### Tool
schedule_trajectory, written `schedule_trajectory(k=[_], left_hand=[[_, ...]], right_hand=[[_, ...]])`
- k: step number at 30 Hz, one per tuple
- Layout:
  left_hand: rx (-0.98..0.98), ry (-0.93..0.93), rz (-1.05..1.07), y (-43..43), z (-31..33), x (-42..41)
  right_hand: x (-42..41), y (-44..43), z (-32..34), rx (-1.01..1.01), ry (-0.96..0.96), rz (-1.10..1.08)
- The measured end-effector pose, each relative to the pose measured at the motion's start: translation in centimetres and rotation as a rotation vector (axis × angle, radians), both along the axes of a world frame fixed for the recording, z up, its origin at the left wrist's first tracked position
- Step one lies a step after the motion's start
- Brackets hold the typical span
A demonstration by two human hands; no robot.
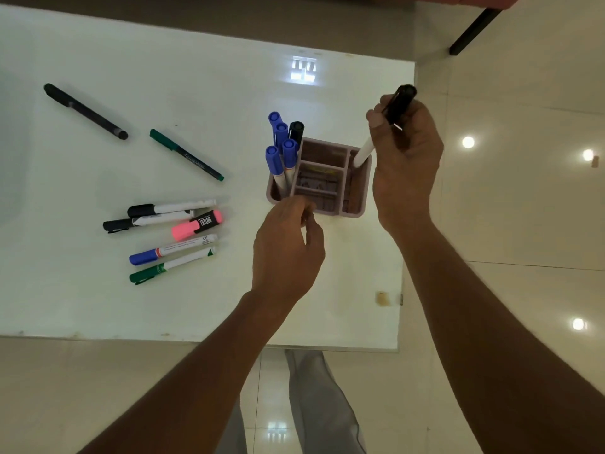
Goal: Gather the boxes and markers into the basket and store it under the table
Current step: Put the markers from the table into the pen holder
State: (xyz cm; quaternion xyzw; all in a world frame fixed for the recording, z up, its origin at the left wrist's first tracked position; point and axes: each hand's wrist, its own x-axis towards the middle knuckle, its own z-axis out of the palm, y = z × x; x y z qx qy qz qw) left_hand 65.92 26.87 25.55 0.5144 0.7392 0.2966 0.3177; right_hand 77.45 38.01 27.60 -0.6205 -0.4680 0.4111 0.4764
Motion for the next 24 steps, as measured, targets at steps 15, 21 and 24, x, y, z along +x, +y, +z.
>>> schedule_trajectory(k=[15, 21, 24], left_hand=[[0.045, 0.009, 0.025, -2.0, -1.3, -7.3], [0.073, 0.062, 0.088, -3.5, -1.8, -11.6], [0.072, 0.071, 0.101, -4.3, -1.8, -13.6]], right_hand=[[-1.0, -2.8, -3.0, -0.09, -0.112, -0.037], [-2.1, -4.5, -3.8, -0.214, -0.129, -0.077], [-2.3, -4.2, -3.4, -0.184, -0.214, -0.206]])
